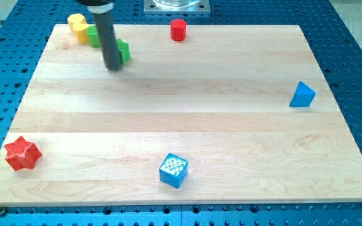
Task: Move the green star to the bottom right side of the green circle
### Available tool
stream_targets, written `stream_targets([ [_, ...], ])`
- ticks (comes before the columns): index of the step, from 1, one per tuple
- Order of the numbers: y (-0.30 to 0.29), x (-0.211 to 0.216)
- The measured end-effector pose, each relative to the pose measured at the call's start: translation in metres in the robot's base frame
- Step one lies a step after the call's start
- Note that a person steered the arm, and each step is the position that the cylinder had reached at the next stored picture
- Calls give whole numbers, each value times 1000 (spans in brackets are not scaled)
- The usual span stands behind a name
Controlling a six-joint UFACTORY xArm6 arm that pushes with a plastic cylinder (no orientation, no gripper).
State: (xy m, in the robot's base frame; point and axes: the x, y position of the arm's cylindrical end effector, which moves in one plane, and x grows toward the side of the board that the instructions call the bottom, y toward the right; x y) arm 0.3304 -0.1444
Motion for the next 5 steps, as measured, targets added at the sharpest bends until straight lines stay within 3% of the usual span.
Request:
stream_targets([
  [1,51,5],
  [3,-14,-19],
  [5,148,-46],
])
